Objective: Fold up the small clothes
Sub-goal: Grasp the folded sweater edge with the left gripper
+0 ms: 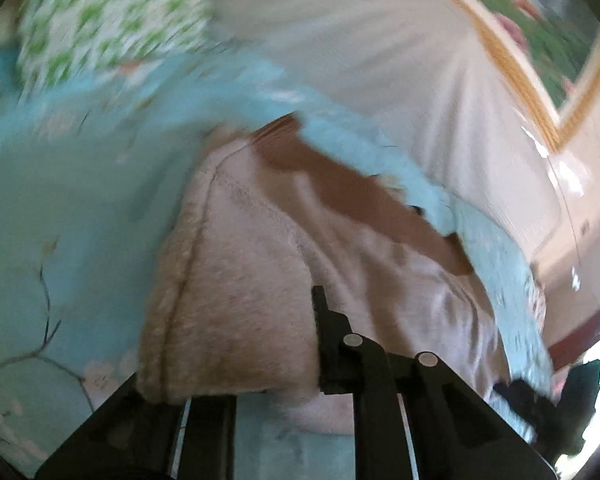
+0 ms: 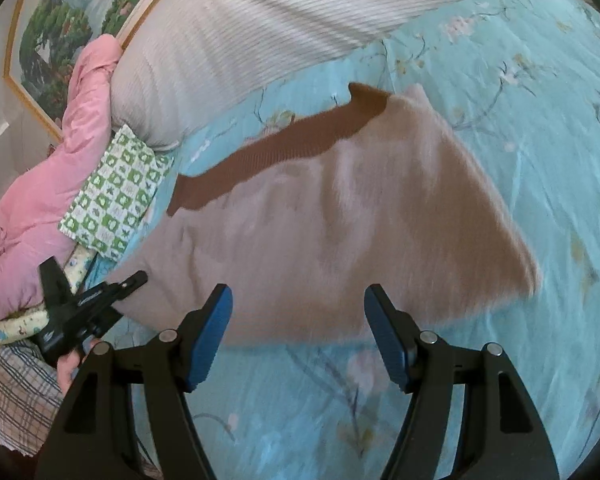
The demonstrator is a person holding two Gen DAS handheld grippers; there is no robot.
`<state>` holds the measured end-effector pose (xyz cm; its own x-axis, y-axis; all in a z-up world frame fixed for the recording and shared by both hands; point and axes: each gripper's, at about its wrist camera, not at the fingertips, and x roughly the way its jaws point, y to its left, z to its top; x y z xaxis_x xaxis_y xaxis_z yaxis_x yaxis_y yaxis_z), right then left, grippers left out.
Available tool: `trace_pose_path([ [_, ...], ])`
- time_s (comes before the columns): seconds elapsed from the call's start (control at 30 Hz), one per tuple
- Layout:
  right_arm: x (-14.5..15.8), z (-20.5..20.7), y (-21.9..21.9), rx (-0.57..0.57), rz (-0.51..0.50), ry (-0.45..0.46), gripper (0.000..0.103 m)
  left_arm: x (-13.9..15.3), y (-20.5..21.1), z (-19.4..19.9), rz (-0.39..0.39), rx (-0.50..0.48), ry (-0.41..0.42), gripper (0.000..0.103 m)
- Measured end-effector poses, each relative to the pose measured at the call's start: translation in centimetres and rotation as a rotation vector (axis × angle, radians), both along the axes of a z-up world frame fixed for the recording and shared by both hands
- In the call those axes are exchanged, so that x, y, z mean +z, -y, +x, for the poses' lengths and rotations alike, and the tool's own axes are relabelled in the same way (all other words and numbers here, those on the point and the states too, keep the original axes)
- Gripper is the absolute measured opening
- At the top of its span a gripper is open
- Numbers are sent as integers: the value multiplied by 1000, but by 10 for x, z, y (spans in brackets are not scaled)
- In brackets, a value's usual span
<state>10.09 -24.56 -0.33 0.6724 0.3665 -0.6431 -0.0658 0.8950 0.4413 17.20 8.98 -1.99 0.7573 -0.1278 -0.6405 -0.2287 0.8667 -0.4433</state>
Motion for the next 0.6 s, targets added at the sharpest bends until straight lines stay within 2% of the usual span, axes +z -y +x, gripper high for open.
trace_pose_path([
  [0.13, 12, 27, 16, 31, 53, 0, 69, 31, 46, 2, 52, -132, 87, 7],
  [0.23, 22, 49, 27, 68, 89, 4, 69, 40, 88, 9, 87, -245, 125, 7],
  [0.33, 23, 81, 35, 143, 185, -43, 69, 31, 125, 21, 109, -343, 118, 7],
  [0.47, 16, 124, 25, 255, 289, -121, 74, 6, 148, 39, 111, -404, 64, 6],
  [0.6, 3, 155, -6, 344, 301, -188, 78, -3, 145, 45, 89, -415, 45, 6],
])
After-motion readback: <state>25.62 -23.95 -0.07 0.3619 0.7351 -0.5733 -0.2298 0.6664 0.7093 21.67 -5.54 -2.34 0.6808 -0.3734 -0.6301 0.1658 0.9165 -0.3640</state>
